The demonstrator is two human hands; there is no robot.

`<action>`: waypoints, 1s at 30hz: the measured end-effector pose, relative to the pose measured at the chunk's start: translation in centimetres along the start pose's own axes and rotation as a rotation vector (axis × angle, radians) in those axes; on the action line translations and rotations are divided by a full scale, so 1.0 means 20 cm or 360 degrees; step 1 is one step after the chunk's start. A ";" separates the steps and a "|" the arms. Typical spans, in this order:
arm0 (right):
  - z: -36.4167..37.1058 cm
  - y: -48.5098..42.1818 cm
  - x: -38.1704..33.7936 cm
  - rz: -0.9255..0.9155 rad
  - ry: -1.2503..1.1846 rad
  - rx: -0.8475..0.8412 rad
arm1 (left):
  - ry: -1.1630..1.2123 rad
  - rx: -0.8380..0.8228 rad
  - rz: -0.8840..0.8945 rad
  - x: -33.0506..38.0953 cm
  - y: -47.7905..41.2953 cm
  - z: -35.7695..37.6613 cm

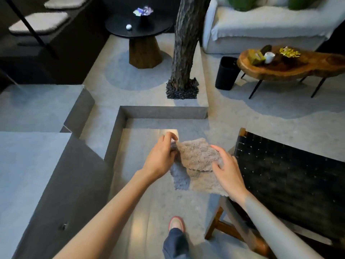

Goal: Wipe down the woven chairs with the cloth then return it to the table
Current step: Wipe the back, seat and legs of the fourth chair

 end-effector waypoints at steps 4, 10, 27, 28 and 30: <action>-0.12 -0.30 -0.01 0.0057 -0.0018 0.0121 | -0.0037 -0.0149 0.0120 0.09 -0.42 0.01; -0.28 -0.67 0.01 0.0170 0.0450 0.0103 | -0.0156 -0.0335 0.0268 0.22 -0.93 0.03; -0.81 -1.10 0.38 0.0934 0.0123 0.1101 | -0.0245 -0.1366 0.1274 0.99 -2.02 0.70; -0.84 -1.08 0.40 0.0992 0.0063 0.1198 | -0.0301 -0.1479 0.1318 1.03 -2.03 0.77; -0.87 -1.04 0.45 0.1132 -0.0053 0.1373 | -0.0411 -0.1616 0.1446 1.10 -2.01 0.90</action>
Point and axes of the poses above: each hand's wrist, its own y-axis away from the middle knuckle, its own z-axis out of the palm, x = y × z, the point moved 6 cm from there along -y, towards the middle knuckle, and after that the axes turned 1 degree about -z, right-handed, at the moved point
